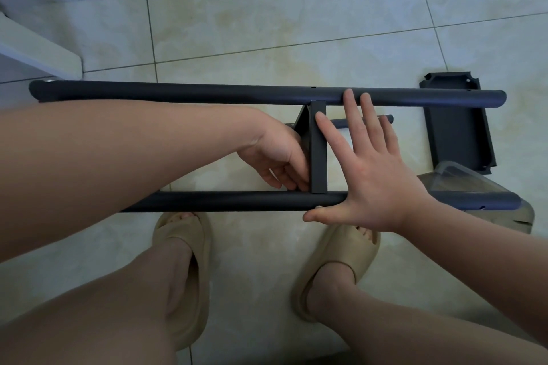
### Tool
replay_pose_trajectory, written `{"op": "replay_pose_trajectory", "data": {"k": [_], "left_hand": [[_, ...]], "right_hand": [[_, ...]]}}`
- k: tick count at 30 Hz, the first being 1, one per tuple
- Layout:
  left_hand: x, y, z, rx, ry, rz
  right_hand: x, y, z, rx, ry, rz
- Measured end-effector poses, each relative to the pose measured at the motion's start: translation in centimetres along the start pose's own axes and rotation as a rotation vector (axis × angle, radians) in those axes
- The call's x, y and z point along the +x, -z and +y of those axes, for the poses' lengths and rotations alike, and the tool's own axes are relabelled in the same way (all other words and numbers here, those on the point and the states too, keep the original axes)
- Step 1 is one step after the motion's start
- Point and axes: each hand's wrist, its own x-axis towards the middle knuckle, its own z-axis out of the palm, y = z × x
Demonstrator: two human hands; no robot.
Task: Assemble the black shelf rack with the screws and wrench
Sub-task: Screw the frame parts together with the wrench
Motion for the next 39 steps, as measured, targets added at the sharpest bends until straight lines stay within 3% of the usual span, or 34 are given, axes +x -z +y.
{"op": "replay_pose_trajectory", "data": {"k": [24,31,39], "left_hand": [[-0.26,0.19,-0.12,-0.116,-0.026,-0.081],[-0.04,0.18,-0.24,-0.023,0.008,-0.032],[-0.15,0.32,-0.05,-0.121,-0.012,-0.069]], "right_hand": [[0.15,-0.04,-0.02,0.000,0.002,0.002],[0.17,-0.06,-0.04,-0.006,0.000,0.004],[0.21,-0.10,-0.04,0.000,0.006,0.006]]}}
